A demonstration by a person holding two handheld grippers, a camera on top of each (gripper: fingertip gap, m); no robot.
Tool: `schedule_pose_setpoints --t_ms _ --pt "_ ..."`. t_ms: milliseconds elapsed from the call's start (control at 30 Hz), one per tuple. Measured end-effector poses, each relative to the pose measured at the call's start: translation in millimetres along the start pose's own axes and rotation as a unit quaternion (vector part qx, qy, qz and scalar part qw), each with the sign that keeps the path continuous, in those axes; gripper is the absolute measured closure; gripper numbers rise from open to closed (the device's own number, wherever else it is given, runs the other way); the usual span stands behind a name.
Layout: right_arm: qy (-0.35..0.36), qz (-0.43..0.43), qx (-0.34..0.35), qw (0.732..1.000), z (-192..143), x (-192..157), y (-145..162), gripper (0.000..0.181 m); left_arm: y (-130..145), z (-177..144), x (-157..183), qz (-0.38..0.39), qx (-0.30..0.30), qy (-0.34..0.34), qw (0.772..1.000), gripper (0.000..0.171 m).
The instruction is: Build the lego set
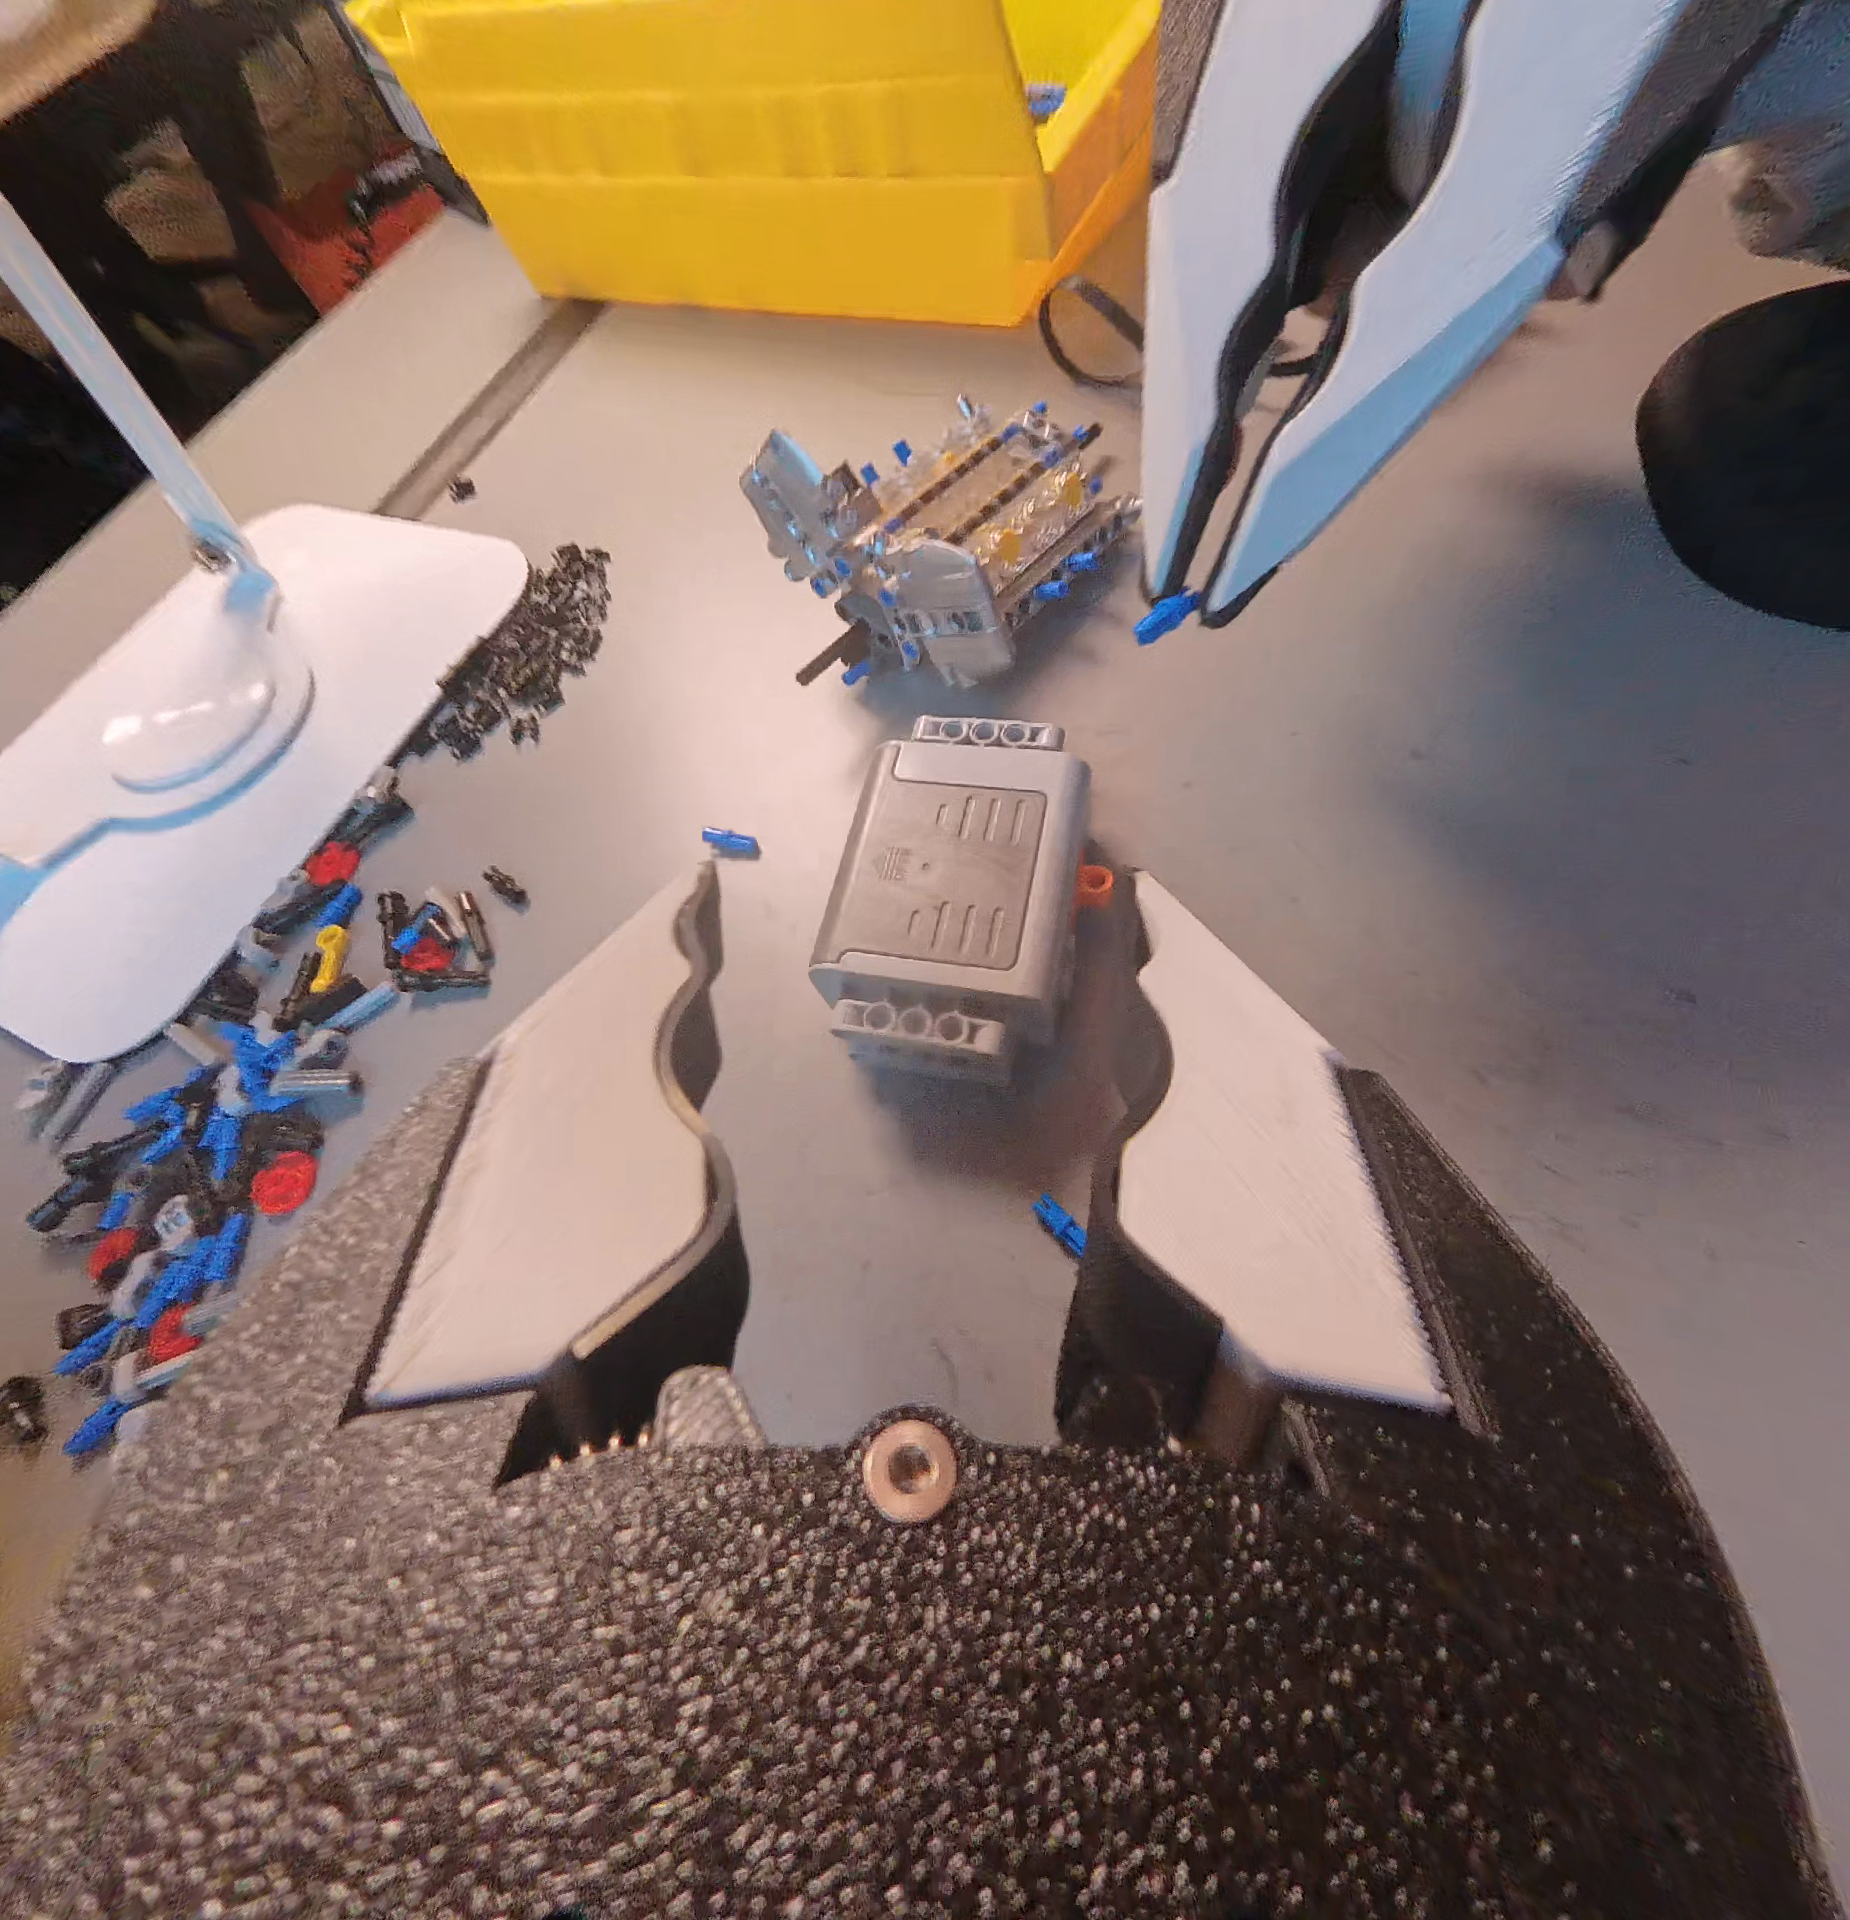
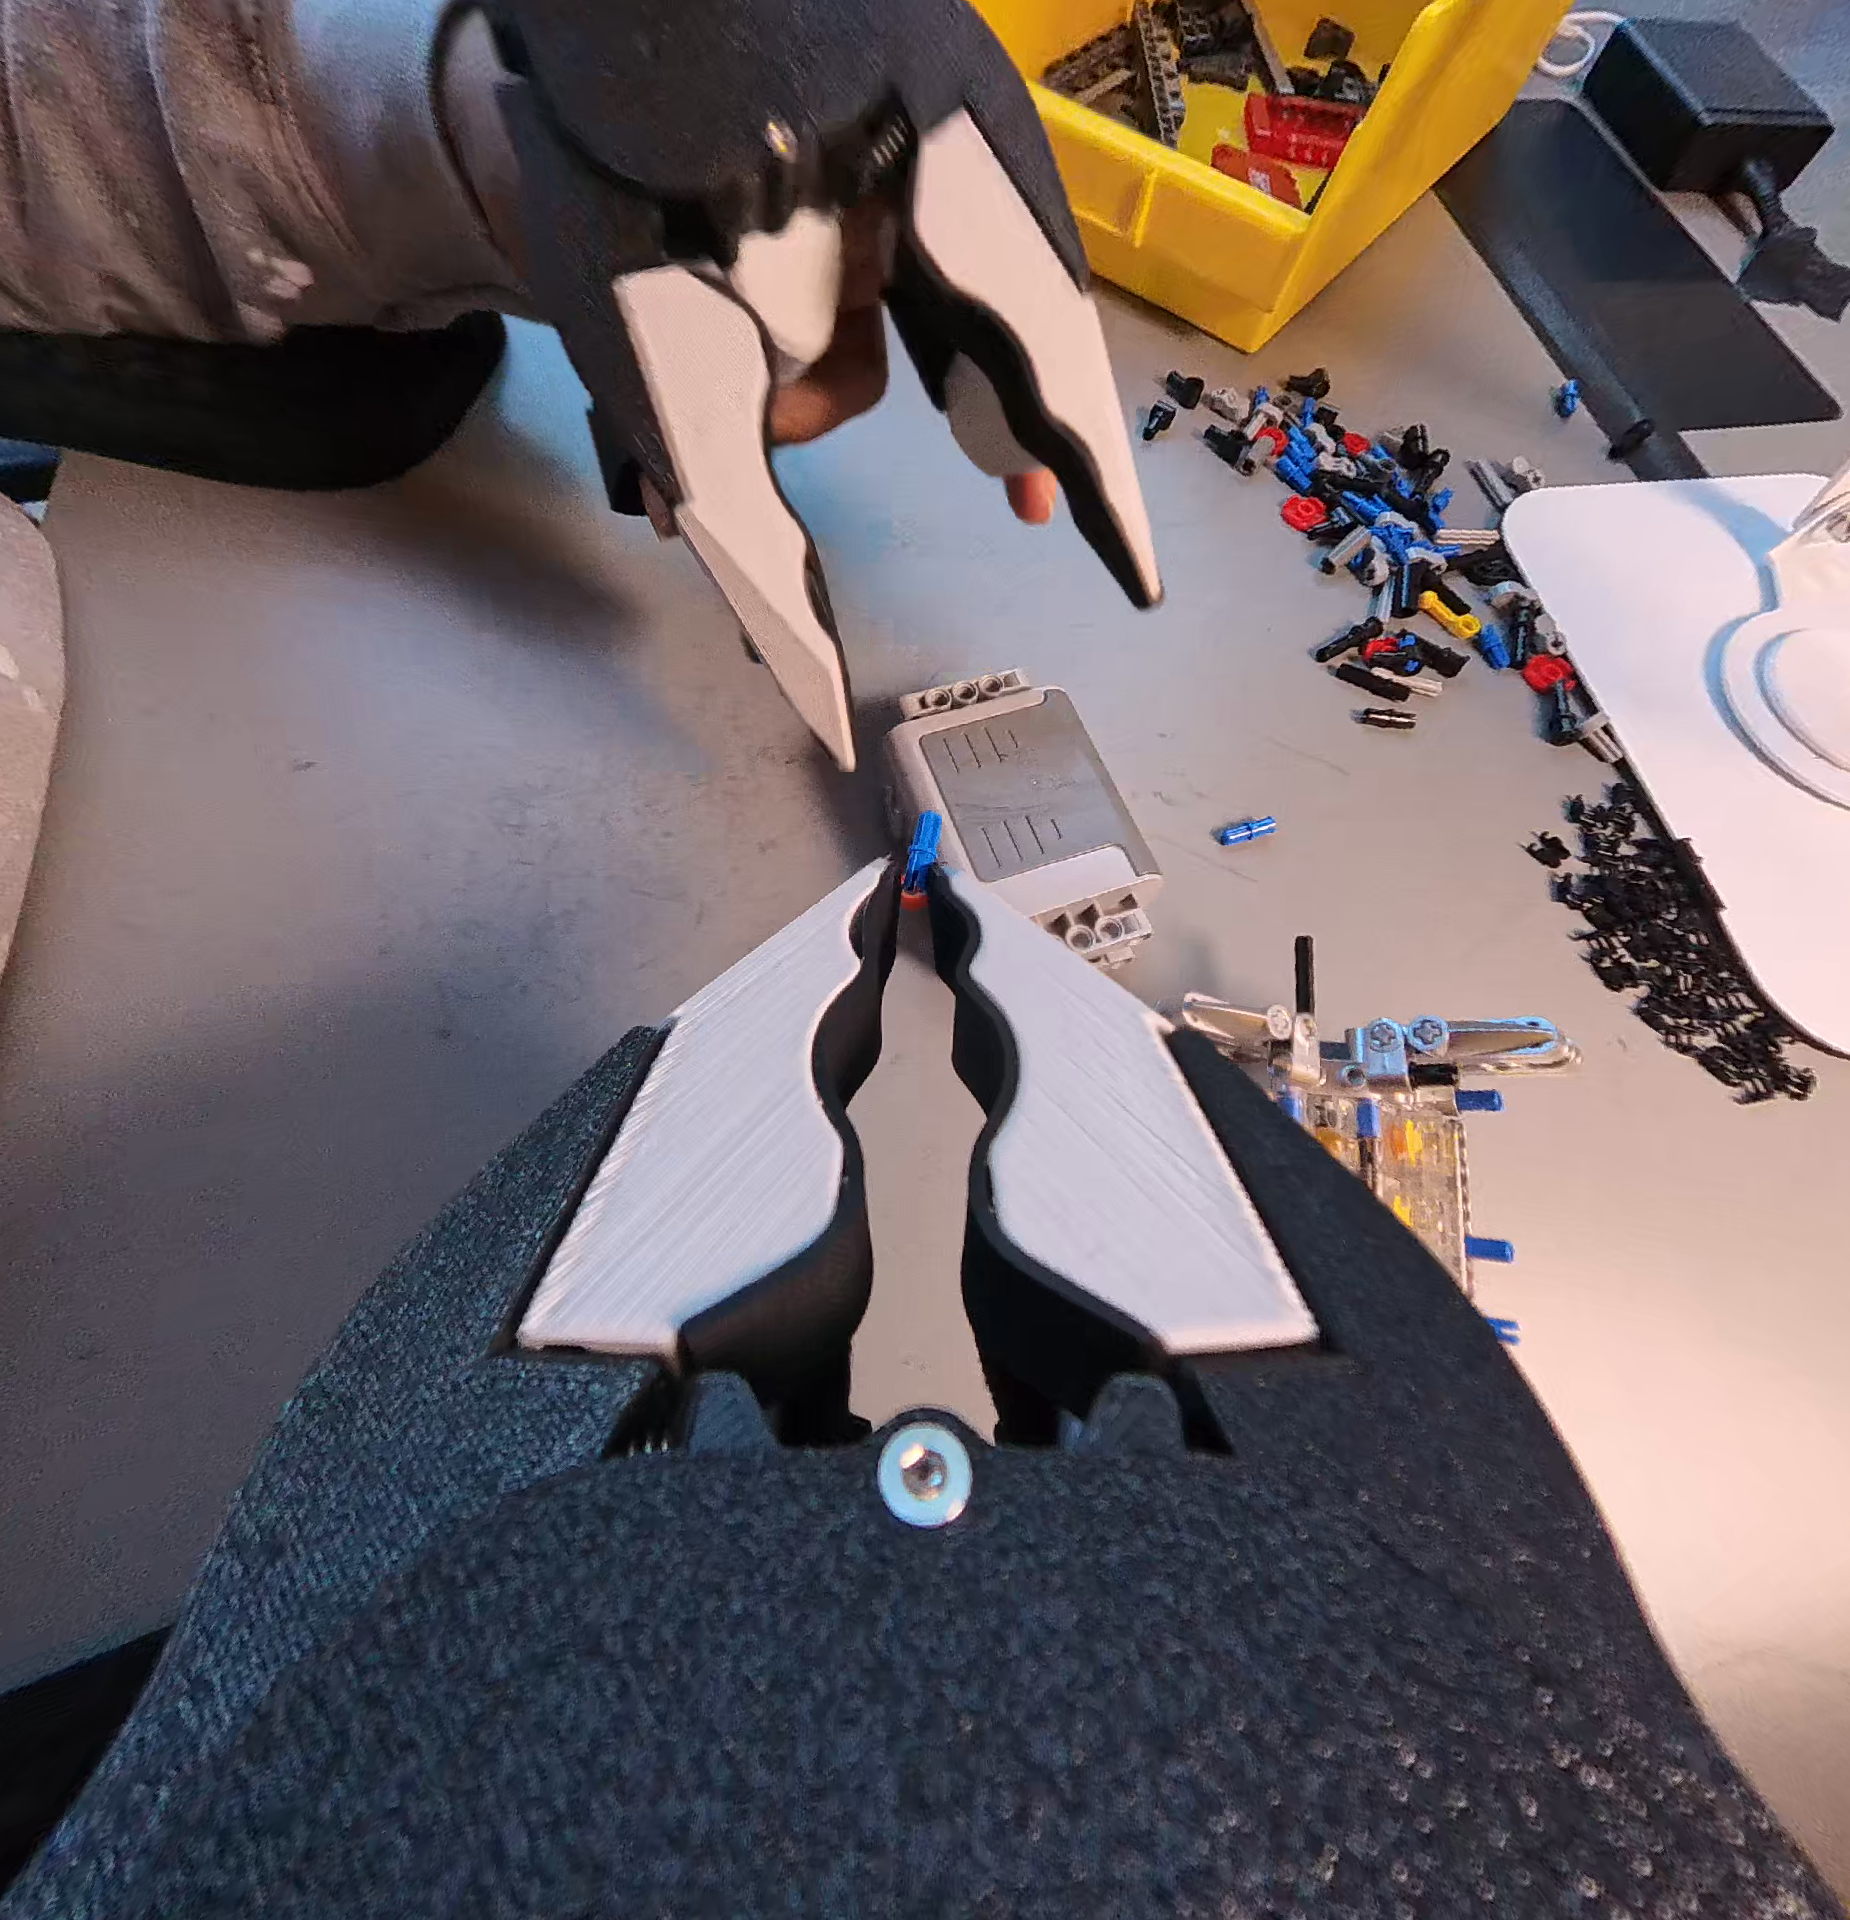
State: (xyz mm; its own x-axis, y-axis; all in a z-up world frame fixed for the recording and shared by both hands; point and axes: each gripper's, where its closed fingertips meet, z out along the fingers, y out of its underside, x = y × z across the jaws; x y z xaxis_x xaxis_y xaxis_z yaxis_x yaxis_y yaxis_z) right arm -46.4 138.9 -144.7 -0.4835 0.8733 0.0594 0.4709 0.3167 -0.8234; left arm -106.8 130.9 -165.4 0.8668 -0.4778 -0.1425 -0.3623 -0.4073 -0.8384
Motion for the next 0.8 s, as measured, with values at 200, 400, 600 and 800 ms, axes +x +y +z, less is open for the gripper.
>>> schedule_pose_setpoints --t_ms 200,400,600,800 --pt "-0.007 0.004 0.005 1.0 3 -1 3 0.176 27 33 11 -0.017 -0.091 0.089 0.992 0.109" --pt "-0.004 0.015 0.039 0.999 -8 3 -7 0.176 27 22 38 -0.023 -0.098 0.133 0.986 0.111" --pt "-0.017 0.016 0.054 0.998 -9 -4 -11 0.176 29 0 80 -0.06 -0.095 0.201 0.973 0.111" --pt "-0.042 0.011 0.044 0.998 -1 -21 -6 0.176 36 -12 98 -0.001 -0.102 0.174 0.979 0.112"
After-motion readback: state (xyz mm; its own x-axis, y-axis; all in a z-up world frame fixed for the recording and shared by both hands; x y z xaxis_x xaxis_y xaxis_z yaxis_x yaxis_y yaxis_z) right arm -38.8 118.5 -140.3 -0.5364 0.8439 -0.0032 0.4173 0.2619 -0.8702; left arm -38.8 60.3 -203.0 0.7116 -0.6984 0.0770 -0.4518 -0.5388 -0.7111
